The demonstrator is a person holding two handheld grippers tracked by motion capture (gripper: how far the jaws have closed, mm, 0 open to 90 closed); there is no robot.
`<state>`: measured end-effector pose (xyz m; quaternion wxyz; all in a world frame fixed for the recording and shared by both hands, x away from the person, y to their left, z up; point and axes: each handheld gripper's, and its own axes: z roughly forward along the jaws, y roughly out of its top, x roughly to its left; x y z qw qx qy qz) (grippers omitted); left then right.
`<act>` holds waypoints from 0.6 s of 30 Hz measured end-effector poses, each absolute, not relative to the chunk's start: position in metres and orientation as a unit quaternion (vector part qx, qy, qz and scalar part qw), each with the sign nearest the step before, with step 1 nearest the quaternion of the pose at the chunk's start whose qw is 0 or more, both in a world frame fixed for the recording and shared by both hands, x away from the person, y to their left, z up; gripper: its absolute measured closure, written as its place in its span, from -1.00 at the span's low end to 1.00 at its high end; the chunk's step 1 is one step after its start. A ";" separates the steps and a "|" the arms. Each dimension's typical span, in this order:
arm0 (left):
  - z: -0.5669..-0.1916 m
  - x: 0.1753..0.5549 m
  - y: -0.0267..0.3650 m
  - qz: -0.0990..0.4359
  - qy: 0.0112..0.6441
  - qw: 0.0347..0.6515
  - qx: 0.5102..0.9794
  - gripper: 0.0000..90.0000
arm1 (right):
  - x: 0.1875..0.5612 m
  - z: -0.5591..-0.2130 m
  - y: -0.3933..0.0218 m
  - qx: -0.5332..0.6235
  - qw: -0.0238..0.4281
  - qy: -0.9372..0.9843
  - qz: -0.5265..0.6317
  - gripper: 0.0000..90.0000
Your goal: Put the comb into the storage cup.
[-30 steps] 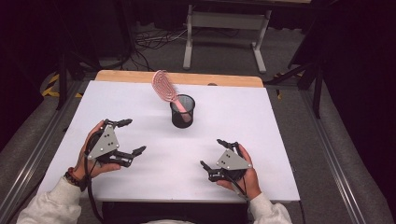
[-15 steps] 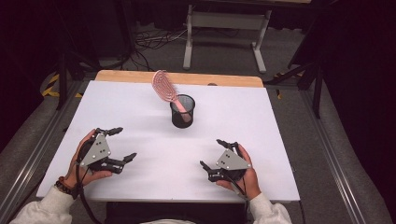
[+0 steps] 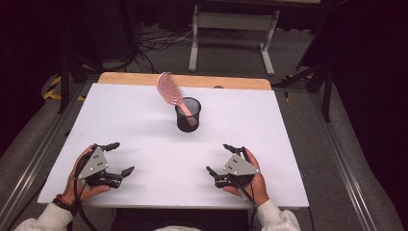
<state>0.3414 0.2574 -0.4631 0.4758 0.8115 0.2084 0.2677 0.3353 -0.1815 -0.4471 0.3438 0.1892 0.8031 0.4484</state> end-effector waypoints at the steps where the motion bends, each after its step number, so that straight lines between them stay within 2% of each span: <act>1: -0.465 0.341 0.259 0.271 0.211 0.474 0.811 -0.84 | 0.335 -0.447 -0.182 0.189 0.344 0.803 0.449 -0.74; 7: -0.467 0.341 0.257 0.263 0.209 0.475 0.813 -0.94 | 0.337 -0.448 -0.184 0.188 0.340 0.803 0.451 -0.74; 18: -0.465 0.340 0.256 0.271 0.200 0.476 0.812 -0.95 | 0.333 -0.445 -0.186 0.187 0.344 0.800 0.455 -0.74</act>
